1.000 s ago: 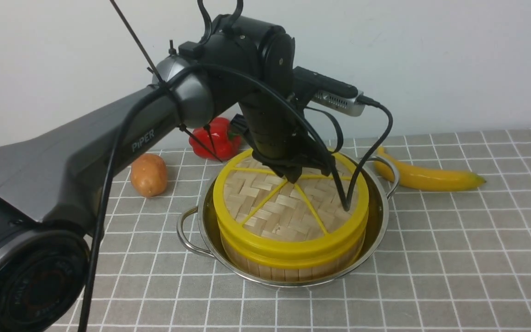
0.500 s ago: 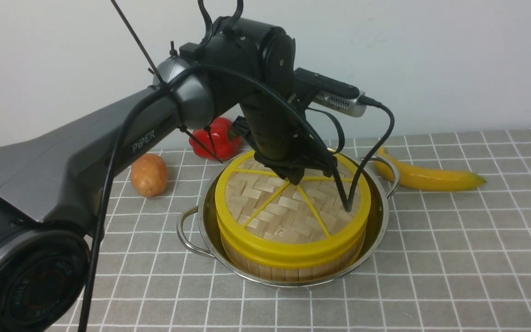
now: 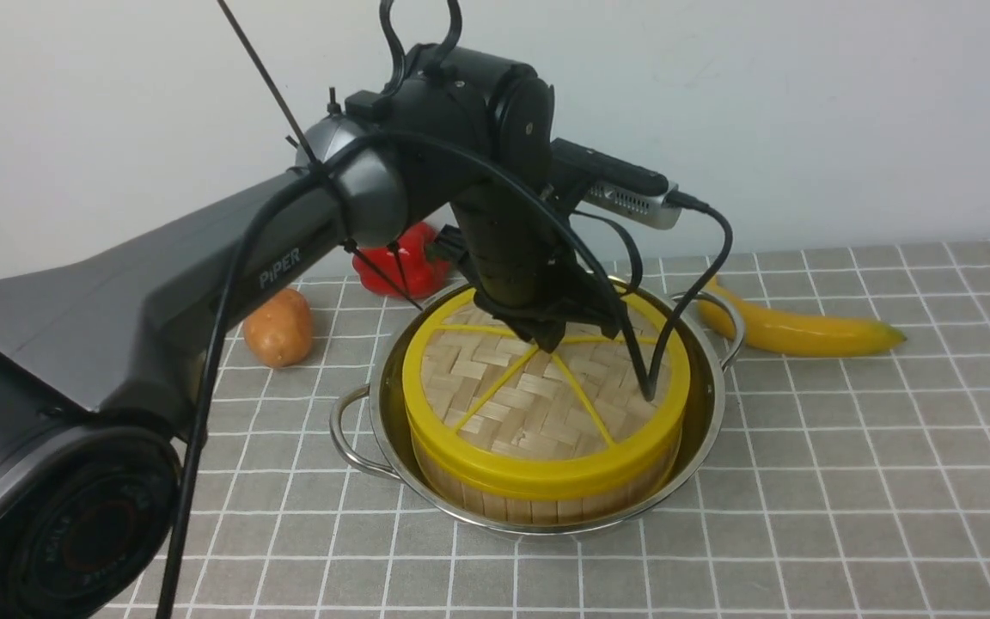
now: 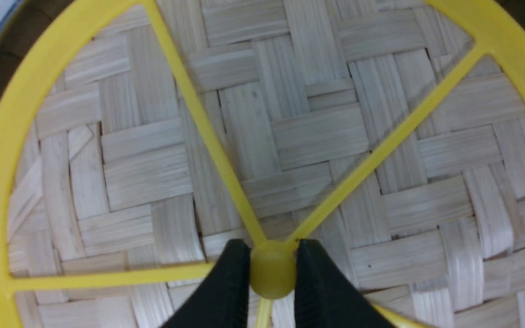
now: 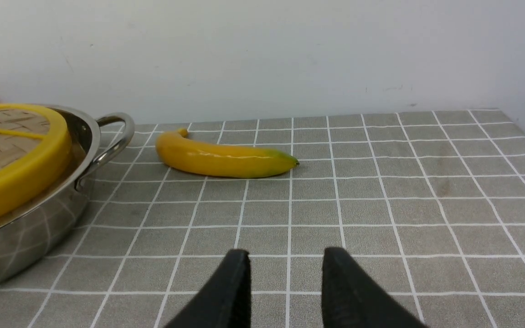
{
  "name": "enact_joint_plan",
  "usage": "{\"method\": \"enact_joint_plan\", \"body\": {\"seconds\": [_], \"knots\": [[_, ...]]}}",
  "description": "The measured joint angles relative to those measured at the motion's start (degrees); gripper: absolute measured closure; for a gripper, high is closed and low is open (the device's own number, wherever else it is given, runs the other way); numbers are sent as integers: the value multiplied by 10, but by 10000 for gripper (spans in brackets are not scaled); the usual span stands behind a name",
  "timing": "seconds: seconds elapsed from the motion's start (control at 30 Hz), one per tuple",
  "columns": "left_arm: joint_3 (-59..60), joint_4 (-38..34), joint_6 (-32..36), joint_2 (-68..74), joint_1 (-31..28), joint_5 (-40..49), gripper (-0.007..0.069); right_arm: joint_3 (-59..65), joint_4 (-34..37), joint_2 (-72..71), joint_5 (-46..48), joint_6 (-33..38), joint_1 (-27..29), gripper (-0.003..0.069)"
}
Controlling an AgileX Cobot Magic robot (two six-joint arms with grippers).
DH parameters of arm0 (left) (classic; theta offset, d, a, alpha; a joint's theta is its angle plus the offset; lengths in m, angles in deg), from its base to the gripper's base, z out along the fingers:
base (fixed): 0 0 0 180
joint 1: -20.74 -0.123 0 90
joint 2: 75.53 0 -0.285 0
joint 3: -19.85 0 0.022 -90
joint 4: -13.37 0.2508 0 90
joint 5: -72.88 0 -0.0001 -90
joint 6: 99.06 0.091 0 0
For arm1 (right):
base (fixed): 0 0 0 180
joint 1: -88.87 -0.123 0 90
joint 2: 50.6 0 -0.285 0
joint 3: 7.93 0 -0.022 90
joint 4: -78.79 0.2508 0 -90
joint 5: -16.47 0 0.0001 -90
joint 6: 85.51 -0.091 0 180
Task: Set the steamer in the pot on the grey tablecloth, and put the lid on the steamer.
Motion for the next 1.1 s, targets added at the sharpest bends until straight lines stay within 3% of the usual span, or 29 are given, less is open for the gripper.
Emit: {"method": "enact_joint_plan", "body": {"seconds": [0.53,0.7,0.73,0.87,0.97,1.1], "knots": [[0,1,-2,0,0,0,492,0,0,0,0,0,0,416],[0,3,-1,1,0,3,327,0,0,0,0,0,0,416],[-1,3,-1,1,0,3,242,0,0,0,0,0,0,416],[0,4,-1,-7,0,5,55,0,0,0,0,0,0,416],[1,16,-1,-32,0,-2,-20,0,0,0,0,0,0,416],[1,48,0,-78,0,-20,-38,0,0,0,0,0,0,416]]}}
